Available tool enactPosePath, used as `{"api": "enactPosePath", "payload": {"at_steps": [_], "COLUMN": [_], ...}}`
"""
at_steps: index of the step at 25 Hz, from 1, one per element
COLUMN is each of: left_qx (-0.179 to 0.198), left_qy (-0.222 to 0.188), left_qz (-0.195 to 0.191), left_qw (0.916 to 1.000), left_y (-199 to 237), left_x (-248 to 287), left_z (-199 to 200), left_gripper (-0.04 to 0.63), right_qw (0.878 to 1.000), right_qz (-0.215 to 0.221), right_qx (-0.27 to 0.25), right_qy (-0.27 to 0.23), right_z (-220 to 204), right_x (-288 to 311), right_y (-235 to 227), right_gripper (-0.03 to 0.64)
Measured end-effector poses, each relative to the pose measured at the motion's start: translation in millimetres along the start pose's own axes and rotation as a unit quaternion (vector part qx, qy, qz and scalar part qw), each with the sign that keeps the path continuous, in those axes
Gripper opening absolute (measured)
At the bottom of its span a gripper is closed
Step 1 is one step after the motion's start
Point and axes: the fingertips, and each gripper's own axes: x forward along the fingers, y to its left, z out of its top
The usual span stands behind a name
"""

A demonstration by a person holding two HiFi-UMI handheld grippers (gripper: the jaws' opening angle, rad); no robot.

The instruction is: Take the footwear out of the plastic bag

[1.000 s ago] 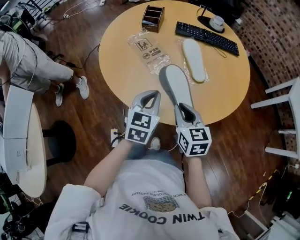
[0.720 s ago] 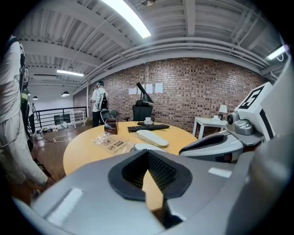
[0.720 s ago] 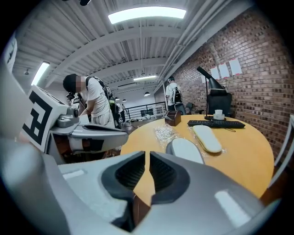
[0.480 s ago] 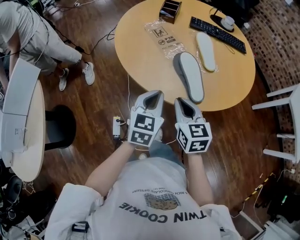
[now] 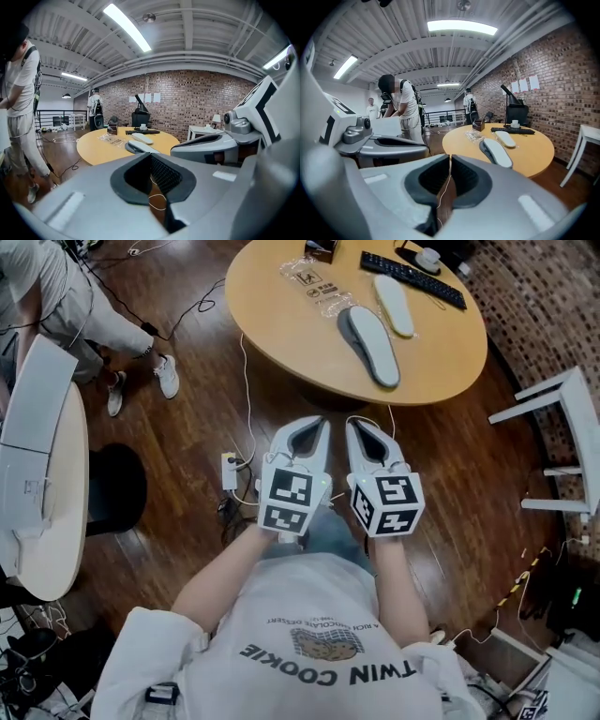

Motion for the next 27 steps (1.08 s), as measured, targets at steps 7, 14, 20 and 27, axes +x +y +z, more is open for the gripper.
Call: {"api": "enactPosePath", "payload": {"at_steps": [7, 14, 20, 27], "left_qx": [0.001, 0.009, 0.013, 0.012], "left_qy": [-0.006, -0.009, -0.009, -0.008], "left_qz": [-0.010, 0.001, 0.013, 0.017], "left_qw": [0.9999, 0.9999, 0.9998, 0.9998], "left_y": [-36.6, -75.8, -111.6, -151.3], "left_x": [-30.9, -46.1, -58.7, -74.4], "left_z": [-6.6, -8.3, -12.3, -19.0], "left_gripper": [0.006, 0.006, 0.006, 0.006], "right_qw": [1.000, 1.000, 1.000, 0.999], "right_qz": [-0.020, -0.010, 0.005, 0.012], "right_qx": [0.008, 0.010, 0.011, 0.012], "right_qy": [-0.008, -0.023, -0.027, -0.029], "right_z": [-15.4, -25.7, -39.5, -56.2], "right_x": [-44.7, -83.0, -115.0, -153.7], "right_y": [13.5, 10.5, 4.8, 1.8], "right_gripper": [0.002, 0.002, 0.002, 0.002]}}
